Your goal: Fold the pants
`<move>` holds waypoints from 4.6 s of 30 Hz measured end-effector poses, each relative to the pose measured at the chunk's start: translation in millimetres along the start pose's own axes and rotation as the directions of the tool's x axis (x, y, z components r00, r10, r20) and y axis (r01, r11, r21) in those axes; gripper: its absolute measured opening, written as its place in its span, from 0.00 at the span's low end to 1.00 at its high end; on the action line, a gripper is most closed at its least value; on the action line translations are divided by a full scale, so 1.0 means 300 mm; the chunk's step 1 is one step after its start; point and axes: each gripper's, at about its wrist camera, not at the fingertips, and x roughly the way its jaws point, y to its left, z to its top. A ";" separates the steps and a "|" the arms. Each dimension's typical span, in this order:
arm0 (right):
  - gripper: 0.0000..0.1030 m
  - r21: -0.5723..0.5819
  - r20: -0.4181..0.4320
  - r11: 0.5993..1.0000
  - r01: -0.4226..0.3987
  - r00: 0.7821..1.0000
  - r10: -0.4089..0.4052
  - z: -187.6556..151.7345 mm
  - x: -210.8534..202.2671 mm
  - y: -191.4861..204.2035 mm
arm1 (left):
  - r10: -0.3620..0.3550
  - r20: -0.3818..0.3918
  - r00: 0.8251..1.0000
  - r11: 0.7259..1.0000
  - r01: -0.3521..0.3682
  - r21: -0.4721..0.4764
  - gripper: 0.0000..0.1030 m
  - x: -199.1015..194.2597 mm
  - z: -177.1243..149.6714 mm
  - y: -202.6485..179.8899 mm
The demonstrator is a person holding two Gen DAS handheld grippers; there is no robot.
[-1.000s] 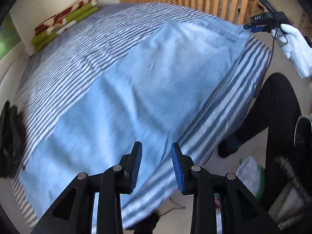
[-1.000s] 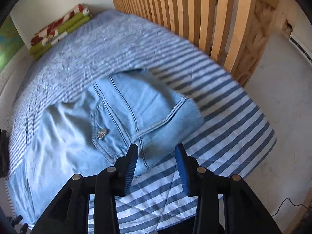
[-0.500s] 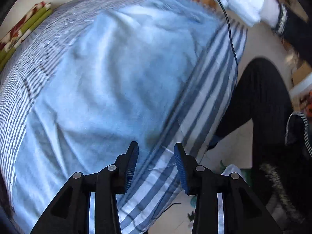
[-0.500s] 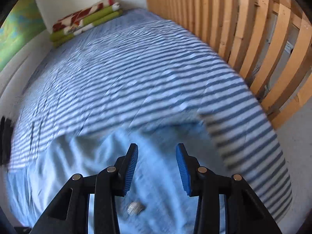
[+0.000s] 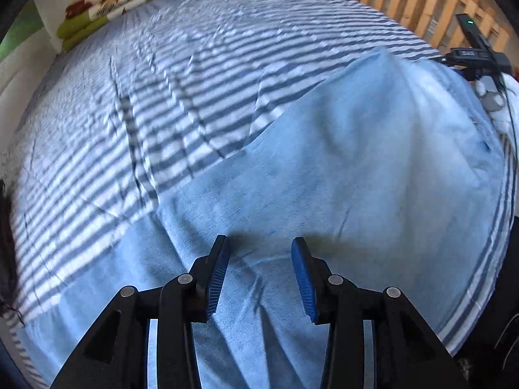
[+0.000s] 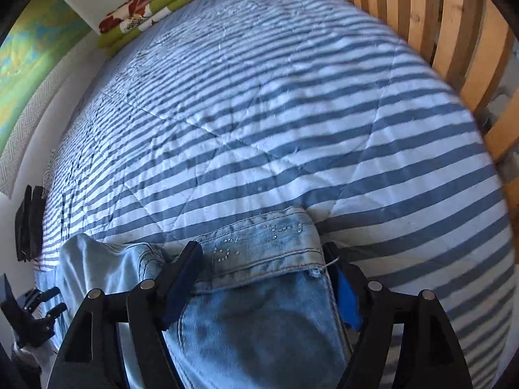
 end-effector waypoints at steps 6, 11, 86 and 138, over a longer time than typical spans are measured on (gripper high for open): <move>0.16 -0.006 0.091 1.000 -0.014 0.996 0.015 -0.080 -0.116 0.078 | 0.004 0.025 1.000 1.000 -0.004 -0.010 0.44 0.018 -0.014 -0.013; 0.17 0.056 0.097 0.986 0.157 0.982 -0.162 -0.102 -0.085 0.048 | -0.004 0.047 0.999 1.000 0.005 -0.023 0.50 0.034 -0.043 0.005; 0.42 -0.546 0.015 0.820 0.174 0.980 -0.197 -0.240 0.110 1.237 | 0.205 0.099 0.974 0.825 -0.117 -0.554 0.50 -0.547 -1.078 0.924; 0.36 -0.894 -0.297 0.279 -0.352 0.929 0.218 -1.356 0.208 2.264 | 0.154 0.060 0.986 0.511 -0.028 -0.859 0.53 -0.532 -1.506 1.156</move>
